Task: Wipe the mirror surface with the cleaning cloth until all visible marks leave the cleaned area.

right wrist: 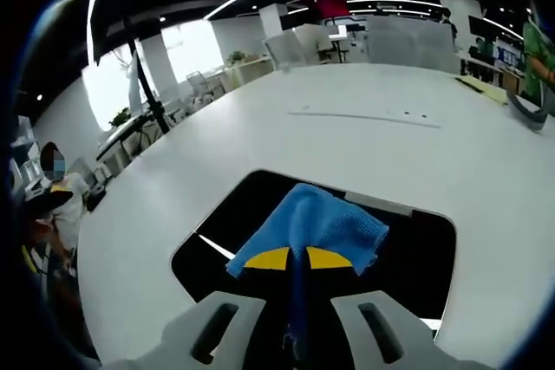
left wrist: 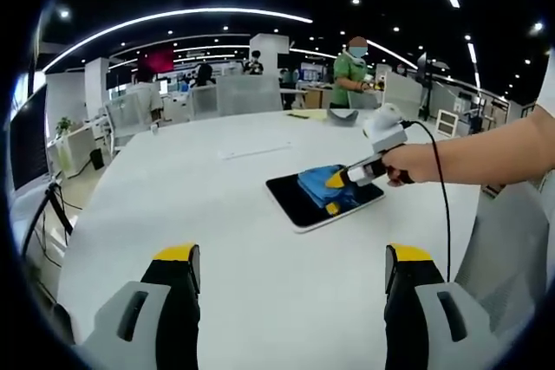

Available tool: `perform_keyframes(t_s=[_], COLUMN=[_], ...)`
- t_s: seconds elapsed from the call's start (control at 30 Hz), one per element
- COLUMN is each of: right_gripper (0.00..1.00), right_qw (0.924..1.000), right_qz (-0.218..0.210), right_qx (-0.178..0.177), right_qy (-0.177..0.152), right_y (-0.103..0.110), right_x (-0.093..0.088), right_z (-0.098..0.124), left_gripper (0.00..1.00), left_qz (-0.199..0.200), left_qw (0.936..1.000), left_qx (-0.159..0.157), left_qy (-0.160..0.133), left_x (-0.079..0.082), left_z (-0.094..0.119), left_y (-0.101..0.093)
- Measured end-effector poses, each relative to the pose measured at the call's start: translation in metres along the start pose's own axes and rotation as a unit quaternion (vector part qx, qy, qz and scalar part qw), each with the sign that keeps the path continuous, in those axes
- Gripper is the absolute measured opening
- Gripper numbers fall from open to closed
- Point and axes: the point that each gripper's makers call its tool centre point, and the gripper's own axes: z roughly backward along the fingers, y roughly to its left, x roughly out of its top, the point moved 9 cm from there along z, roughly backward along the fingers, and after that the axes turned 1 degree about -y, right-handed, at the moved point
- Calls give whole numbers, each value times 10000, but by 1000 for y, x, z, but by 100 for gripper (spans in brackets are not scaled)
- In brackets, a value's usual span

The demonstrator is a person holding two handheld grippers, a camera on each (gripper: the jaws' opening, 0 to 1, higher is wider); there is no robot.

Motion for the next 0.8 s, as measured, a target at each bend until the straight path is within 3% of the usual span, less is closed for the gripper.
perform_keyframes(t_s=[0.8], right_gripper=[1], right_qw=[9999], right_qz=[92], right_qx=[104], right_qy=[-58], right_y=[6], right_x=[25], right_z=[-40], left_gripper=[89], left_qz=[89], left_qw=[9998], left_qx=[148], left_qy=[126], left_x=[-6], left_z=[1], left_y=[16])
